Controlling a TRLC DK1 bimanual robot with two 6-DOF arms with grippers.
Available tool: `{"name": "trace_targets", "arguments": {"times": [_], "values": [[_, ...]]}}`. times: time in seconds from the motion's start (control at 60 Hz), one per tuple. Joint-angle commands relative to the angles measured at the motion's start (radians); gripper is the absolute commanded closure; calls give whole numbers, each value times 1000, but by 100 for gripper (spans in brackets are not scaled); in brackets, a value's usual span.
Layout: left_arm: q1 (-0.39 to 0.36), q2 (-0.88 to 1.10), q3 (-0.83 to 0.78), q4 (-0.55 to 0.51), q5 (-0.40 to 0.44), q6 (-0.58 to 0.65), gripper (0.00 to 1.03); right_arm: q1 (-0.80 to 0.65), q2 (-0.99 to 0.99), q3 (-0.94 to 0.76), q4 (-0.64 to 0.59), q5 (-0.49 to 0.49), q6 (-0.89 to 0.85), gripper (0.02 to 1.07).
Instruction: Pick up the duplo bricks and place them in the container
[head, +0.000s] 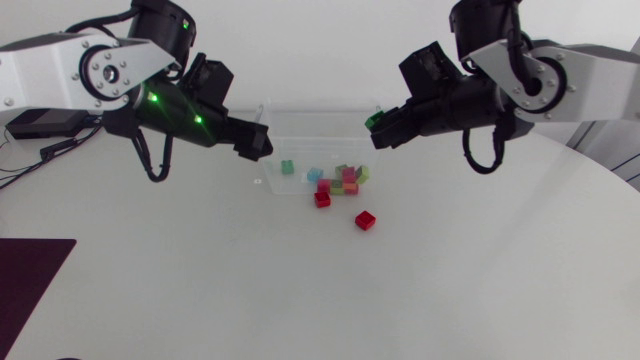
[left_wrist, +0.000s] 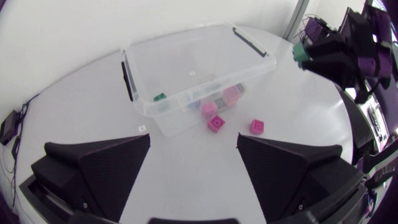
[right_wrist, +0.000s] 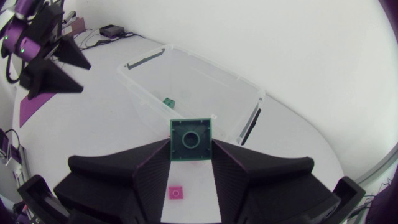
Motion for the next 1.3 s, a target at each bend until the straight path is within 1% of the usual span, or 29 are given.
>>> {"name": "trace_targets", "arguments": {"times": [0.0, 0.217, 0.3, 0.333, 0.367, 0.4, 0.433, 0.5, 0.517, 0.55, 0.633, 0.683, 0.75, 0.917, 1.017, 1.05, 1.067, 1.1, 1.217, 1.283], "values": [[-7, -61, -79, 1, 5, 17, 5, 6, 76, 57, 37, 17, 35, 79], [-2, -163, -225, 43, 4, 34, 5, 23, 244, 194, 75, 40, 35, 78], [6, -204, -265, 43, 4, 35, 5, 34, 305, 218, 126, 55, 34, 77], [7, -221, -280, 43, 4, 40, 5, 37, 328, 229, 142, 71, 32, 75], [9, -242, -299, 43, 4, 44, 5, 41, 351, 240, 162, 83, 29, 70], [12, -261, -317, 43, 4, 47, 5, 43, 376, 252, 178, 101, 23, 59], [16, -275, -332, 43, 4, 52, 5, 44, 397, 267, 188, 111, 17, 48], [22, -296, -362, 43, 4, 58, 5, 46, 446, 309, 182, 132, 11, 21], [27, -308, -374, 43, 4, 61, 5, 46, 454, 313, 184, 140, 11, 17], [29, -318, -385, 43, 4, 61, 5, 47, 463, 321, 192, 155, 11, 12], [39, -347, -420, 44, 2, 72, 5, 47, 475, 335, 205, 164, 19, 12], [55, -365, -438, 44, 2, 80, 5, 47, 472, 335, 208, 170, 40, 8], [72, -385, -457, 47, 4, 86, 5, 49, 454, 316, 210, 177, 61, 8], [101, -414, -497, 57, 4, 96, 5, 61, 339, 178, 247, 187, 123, 8], [110, -420, -510, 61, 4, 100, 5, 87, 253, 71, 291, 240, 137, 8], [113, -423, -513, 64, 4, 100, 5, 96, 218, 28, 323, 252, 137, 8], [116, -425, -517, 64, 4, 100, 5, 112, 170, -24, 363, 267, 137, 8], [118, -425, -518, 66, 4, 100, 5, 124, 133, -55, 379, 281, 137, 8], [118, -425, -527, 80, 4, 95, 5, 161, 55, -112, 380, 310, 160, 8], [115, -422, -533, 83, 4, 92, 5, 196, 21, -139, 359, 310, 170, 9]]}}
